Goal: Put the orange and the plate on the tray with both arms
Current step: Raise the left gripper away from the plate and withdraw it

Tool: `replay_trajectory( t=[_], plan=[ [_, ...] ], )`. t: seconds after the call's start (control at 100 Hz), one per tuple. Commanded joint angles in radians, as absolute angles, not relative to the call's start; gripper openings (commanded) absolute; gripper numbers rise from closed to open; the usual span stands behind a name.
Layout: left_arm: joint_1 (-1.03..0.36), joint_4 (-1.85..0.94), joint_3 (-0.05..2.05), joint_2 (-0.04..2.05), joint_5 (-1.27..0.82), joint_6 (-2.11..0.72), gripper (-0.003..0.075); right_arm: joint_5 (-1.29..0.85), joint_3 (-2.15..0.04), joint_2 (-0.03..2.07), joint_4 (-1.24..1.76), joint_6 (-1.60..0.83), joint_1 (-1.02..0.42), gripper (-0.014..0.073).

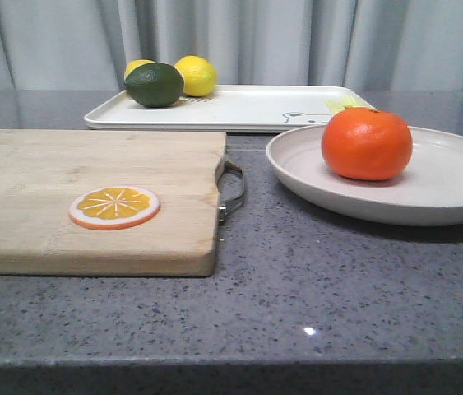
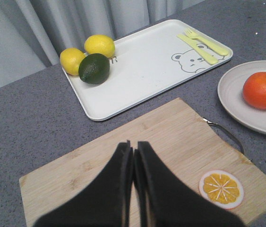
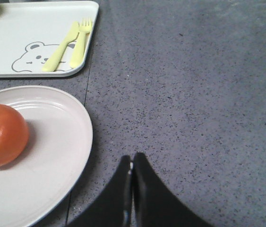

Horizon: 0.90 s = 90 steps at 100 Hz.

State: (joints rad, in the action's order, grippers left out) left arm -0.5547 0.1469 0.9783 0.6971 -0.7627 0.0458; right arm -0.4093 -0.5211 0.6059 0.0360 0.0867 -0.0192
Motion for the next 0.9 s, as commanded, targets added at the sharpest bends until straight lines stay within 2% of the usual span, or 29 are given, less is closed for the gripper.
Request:
replay_trajectory(
  t=[0.0,0.17,0.29,0.55,0.89],
  plan=[
    [-0.554,0.159,0.966,0.664,-0.676,0.054,-0.0020,-0.389,-0.612,0.678,0.035,0.066,-0.028,0.0074],
    [-0.554,0.176,0.913,0.634,-0.676,0.054,-0.0020,-0.510,-0.742,0.838,0.036,0.059,-0.068,0.0322],
    [-0.554,0.185,0.891,0.630,-0.672,0.054,-0.0020,-0.616,-0.843,0.970,0.071,0.059,-0.083,0.0419],
    [-0.554,0.185,0.889,0.630,-0.659,0.054,-0.0020,-0.788,-1.011,1.217,0.194,0.056,-0.083,0.0426],
    [-0.554,0.185,0.889,0.630,-0.649,0.054,-0.0020,-0.811,-1.044,1.394,0.224,0.051,-0.083,0.0423]
  ],
)
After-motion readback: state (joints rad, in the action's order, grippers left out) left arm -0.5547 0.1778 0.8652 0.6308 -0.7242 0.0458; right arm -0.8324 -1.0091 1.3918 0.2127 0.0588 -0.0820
